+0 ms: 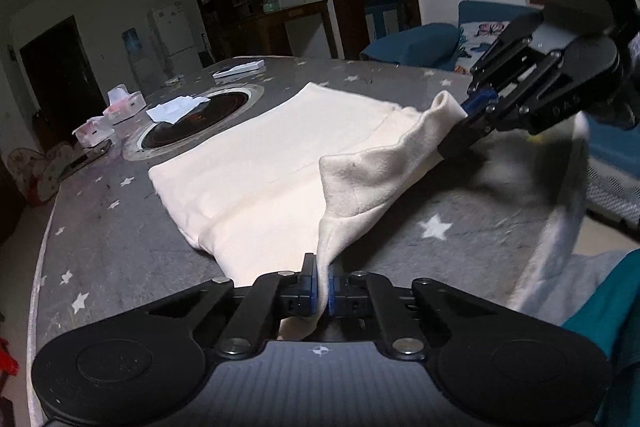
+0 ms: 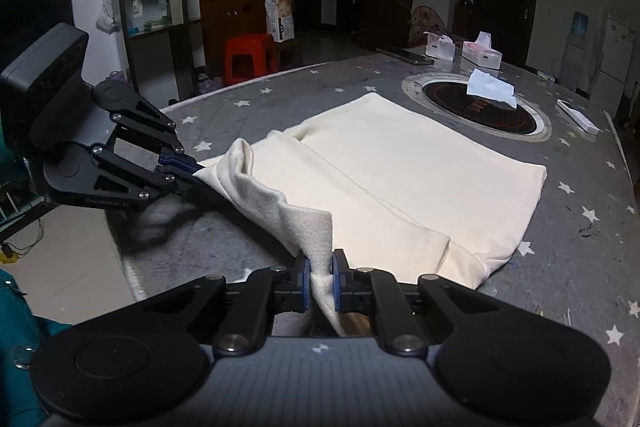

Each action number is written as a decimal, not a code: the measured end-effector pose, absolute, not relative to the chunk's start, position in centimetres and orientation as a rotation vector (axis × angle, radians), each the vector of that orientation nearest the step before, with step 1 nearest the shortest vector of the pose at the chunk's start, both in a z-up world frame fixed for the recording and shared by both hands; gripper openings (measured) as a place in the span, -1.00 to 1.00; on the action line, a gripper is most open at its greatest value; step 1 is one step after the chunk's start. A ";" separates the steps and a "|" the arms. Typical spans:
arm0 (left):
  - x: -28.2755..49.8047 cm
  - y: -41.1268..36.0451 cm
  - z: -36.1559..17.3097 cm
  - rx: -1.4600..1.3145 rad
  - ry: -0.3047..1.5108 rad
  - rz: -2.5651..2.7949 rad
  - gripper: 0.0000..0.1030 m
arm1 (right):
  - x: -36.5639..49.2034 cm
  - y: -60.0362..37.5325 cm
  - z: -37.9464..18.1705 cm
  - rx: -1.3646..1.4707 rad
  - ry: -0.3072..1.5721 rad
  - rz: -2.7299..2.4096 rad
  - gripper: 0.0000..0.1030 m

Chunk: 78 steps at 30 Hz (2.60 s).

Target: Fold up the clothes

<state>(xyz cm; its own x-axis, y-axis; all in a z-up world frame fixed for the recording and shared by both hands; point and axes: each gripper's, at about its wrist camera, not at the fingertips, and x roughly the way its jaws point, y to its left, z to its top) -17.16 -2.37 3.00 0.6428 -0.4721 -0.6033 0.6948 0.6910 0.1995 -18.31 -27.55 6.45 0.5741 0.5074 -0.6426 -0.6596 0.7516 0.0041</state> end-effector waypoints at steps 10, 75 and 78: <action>-22.8 -1.0 7.7 0.371 0.537 -0.786 -0.90 | -23.8 -28.9 10.6 -0.241 0.673 0.749 -0.83; 1.3 -9.9 2.4 0.126 0.736 -0.532 -0.52 | 0.5 -28.0 2.6 -0.177 0.742 0.451 -0.73; 1.2 -10.0 2.5 0.099 0.754 -0.515 -0.52 | 0.7 -28.2 2.8 -0.193 0.743 0.430 -0.57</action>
